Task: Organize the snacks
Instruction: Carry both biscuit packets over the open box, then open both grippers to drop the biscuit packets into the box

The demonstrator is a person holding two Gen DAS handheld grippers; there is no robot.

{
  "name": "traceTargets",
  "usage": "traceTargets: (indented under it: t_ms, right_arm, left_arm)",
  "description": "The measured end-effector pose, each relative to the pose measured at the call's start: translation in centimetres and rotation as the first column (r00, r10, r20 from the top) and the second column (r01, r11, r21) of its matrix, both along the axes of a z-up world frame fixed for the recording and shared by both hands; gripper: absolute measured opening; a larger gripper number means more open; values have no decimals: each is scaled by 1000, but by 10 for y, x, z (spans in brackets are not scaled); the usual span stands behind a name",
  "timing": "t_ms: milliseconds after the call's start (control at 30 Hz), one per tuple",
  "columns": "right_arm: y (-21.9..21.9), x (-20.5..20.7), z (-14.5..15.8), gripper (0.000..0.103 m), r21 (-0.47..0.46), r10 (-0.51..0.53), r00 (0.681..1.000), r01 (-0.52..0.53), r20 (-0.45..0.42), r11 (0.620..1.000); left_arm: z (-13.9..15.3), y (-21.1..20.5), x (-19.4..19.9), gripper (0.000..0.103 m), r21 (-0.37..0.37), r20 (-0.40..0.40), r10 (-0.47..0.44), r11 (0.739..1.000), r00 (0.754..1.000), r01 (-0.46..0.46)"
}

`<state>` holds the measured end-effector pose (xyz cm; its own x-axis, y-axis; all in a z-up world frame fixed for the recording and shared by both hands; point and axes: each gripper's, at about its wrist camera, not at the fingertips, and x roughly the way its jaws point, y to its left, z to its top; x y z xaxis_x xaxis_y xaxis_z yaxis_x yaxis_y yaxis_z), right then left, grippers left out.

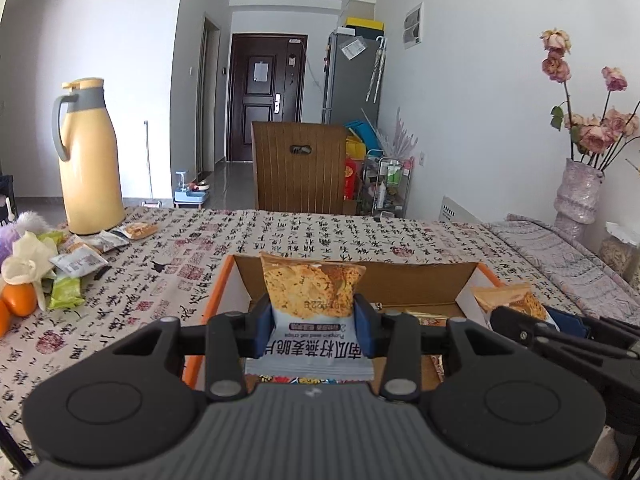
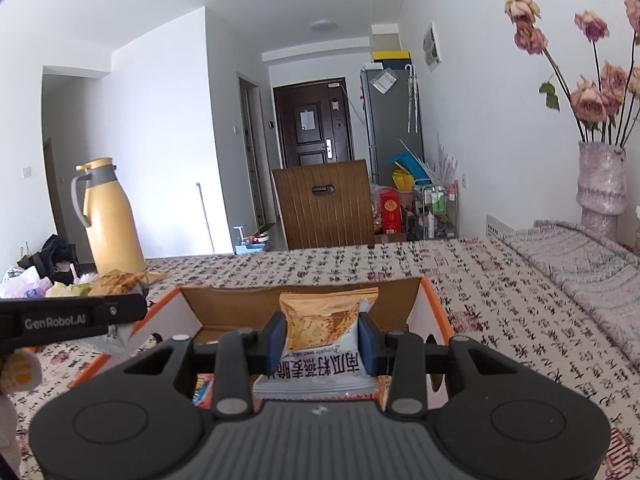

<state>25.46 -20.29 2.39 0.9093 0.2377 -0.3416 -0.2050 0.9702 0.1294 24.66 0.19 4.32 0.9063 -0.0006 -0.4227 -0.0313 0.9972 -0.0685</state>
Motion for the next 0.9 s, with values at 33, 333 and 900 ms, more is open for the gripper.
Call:
traceTargets:
  t_ms: [33,333,900]
  right_arm:
    - [-1,2,-3,37,0,-1,1000,1,-6,1000]
    - [-4,15,-25,37,-1,15,997,-15,-80,1000]
    - [-4,7,-25,64,-10,-13,997,12,-74,1000]
  left_arm:
    - [-4,0,3,42,0,-2,1,1000,1000,-1]
    - [-27,9,18,42,-11,-60,7,1000,998,-7]
    - [-24,10,8,78,-24,-13,34,999,999,-34]
